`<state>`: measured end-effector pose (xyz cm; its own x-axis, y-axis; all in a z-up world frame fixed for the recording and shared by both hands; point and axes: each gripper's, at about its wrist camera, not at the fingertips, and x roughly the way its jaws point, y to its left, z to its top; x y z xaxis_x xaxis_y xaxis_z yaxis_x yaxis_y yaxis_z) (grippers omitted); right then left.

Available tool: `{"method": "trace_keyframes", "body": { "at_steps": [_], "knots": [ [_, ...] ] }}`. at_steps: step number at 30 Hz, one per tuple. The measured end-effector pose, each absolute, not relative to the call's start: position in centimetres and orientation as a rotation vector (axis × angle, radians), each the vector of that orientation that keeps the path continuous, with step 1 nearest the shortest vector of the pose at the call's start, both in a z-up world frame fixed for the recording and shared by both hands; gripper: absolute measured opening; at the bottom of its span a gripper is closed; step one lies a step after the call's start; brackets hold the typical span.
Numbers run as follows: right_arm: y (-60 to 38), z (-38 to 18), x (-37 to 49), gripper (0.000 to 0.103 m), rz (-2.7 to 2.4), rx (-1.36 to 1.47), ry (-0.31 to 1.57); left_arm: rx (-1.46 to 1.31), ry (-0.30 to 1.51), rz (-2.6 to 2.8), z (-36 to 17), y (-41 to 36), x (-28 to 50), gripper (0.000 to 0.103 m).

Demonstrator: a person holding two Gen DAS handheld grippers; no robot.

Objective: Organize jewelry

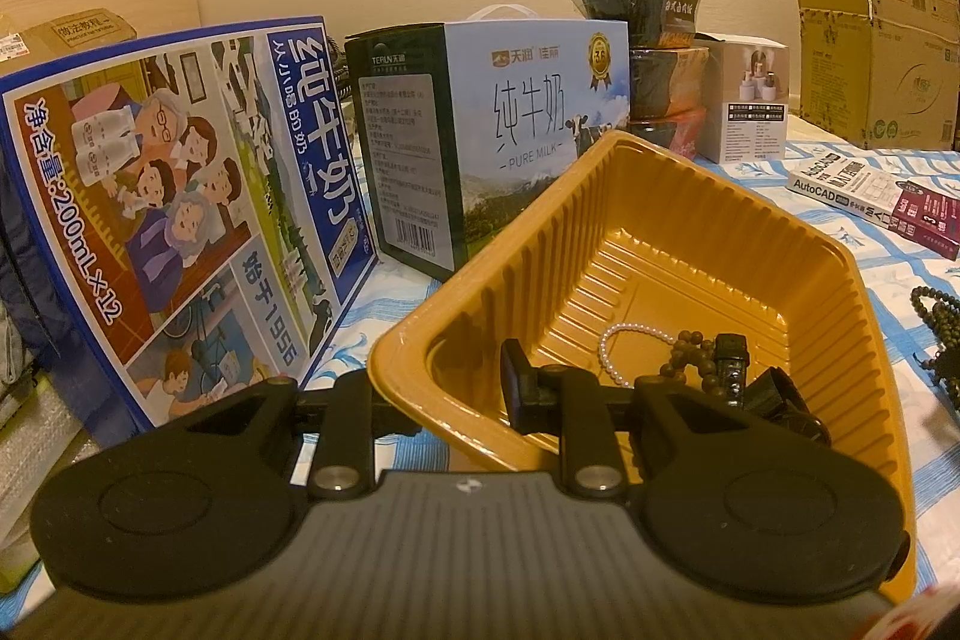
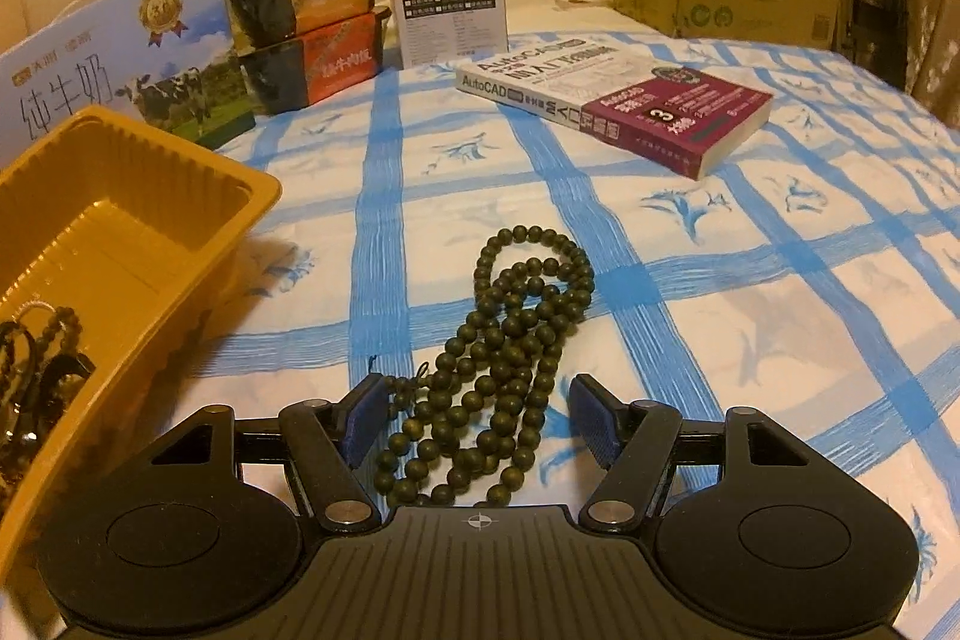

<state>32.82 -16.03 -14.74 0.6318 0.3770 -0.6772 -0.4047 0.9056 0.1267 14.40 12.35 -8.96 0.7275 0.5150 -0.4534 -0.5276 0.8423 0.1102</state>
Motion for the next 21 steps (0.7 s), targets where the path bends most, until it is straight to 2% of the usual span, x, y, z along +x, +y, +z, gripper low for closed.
{"method": "trace_keyframes", "body": {
  "at_steps": [4, 6, 7, 8, 9, 11, 21],
  "knots": [
    [-15.9, -14.9, 32.8, 0.066, 0.462, -0.047, 0.754, -0.027, 0.492, 0.575, -9.0, 12.4, 14.4, 0.022],
    [-15.9, -15.0, 32.5, 0.048, 0.479, -0.067, 0.74, -0.025, 0.491, 0.574, -9.1, 12.4, 14.4, 0.022],
    [-15.9, -14.9, 32.3, 0.033, 0.494, -0.072, 0.734, -0.026, 0.492, 0.574, -9.1, 12.5, 14.4, 0.022],
    [-16.0, -14.9, 32.2, 0.023, 0.507, -0.075, 0.737, -0.026, 0.491, 0.575, -9.1, 12.4, 14.4, 0.022],
    [-16.0, -14.9, 32.1, 0.023, 0.52, -0.082, 0.741, -0.026, 0.492, 0.575, -9.1, 12.4, 14.4, 0.022],
    [-16.1, -14.8, 31.4, 0.015, 0.543, -0.101, 0.735, -0.025, 0.491, 0.574, -9.1, 12.4, 14.4, 0.022],
    [-16.9, -13.9, 23.9, 0.013, 0.741, -0.062, 0.779, -0.024, 0.491, 0.574, -9.1, 12.4, 14.4, 0.022]
  ]
}}
